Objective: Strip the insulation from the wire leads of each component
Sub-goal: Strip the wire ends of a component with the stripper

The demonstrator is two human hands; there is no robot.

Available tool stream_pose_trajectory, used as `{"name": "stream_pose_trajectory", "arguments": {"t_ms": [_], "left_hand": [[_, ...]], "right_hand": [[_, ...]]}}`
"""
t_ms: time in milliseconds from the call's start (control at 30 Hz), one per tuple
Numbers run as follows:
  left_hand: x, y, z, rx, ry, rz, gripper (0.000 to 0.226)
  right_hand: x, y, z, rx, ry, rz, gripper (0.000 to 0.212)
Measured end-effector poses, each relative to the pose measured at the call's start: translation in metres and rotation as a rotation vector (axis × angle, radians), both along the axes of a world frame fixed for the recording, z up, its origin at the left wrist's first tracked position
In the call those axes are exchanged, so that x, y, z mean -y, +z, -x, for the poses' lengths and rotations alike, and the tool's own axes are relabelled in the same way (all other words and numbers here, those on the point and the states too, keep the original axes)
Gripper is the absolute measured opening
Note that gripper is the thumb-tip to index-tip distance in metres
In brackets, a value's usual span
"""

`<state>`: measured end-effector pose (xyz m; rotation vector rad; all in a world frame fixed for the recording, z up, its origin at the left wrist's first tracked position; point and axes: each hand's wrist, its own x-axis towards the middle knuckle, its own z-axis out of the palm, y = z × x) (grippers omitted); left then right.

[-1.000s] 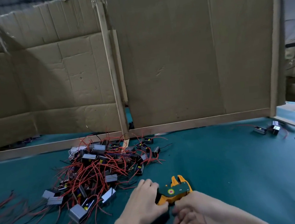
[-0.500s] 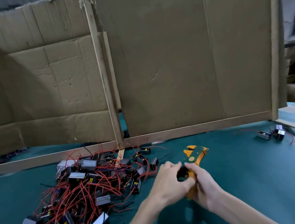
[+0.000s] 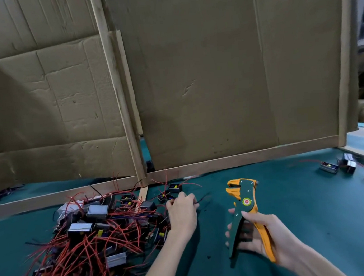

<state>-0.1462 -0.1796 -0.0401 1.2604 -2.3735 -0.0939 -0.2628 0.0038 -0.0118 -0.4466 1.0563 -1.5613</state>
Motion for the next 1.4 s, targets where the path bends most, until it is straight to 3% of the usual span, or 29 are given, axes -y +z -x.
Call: {"name": "stream_pose_trajectory", "arguments": {"t_ms": [133,233,333,400,567,733,900,1000,1133,1267,1400], "left_hand": [[-0.014,0.022,-0.025,-0.477,-0.052,-0.157,0.015],[-0.027,0.043,-0.052,-0.826,-0.28,-0.383,0.01],[-0.039,0.056,-0.072,-0.975,-0.449,-0.511,0.013],[-0.042,0.06,-0.079,-1.001,-0.467,-0.567,0.018],[-0.045,0.061,-0.092,-1.001,-0.498,-0.702,0.023],[-0.044,0.064,-0.1,-1.003,-0.498,-0.777,0.034],[-0.046,0.068,-0.1,-1.078,-0.521,-0.849,0.033],[-0.048,0.067,-0.1,-1.087,-0.519,-0.9,0.027],[-0.051,0.069,-0.098,-1.03,-0.518,-0.856,0.011],[-0.058,0.074,-0.098,-0.945,-0.491,-0.784,0.015],[-0.063,0.075,-0.094,-0.944,-0.439,-0.733,0.008]], "right_hand": [[-0.005,-0.003,-0.003,-0.01,0.061,0.02,0.039],[-0.009,-0.004,-0.01,0.012,0.131,0.047,0.039],[-0.011,-0.004,-0.021,0.008,0.214,0.056,0.042],[-0.009,-0.006,-0.03,0.016,0.254,0.047,0.039],[-0.01,-0.01,-0.037,-0.064,0.282,0.045,0.066],[-0.018,-0.009,-0.034,-0.183,0.365,0.097,0.06],[-0.021,-0.006,-0.038,-0.194,0.376,0.084,0.063],[-0.022,-0.003,-0.042,-0.204,0.377,0.091,0.052],[-0.023,-0.001,-0.043,-0.197,0.355,0.1,0.046],[-0.024,-0.001,-0.044,-0.229,0.349,0.108,0.049],[-0.025,-0.003,-0.044,-0.258,0.355,0.102,0.071]]}}
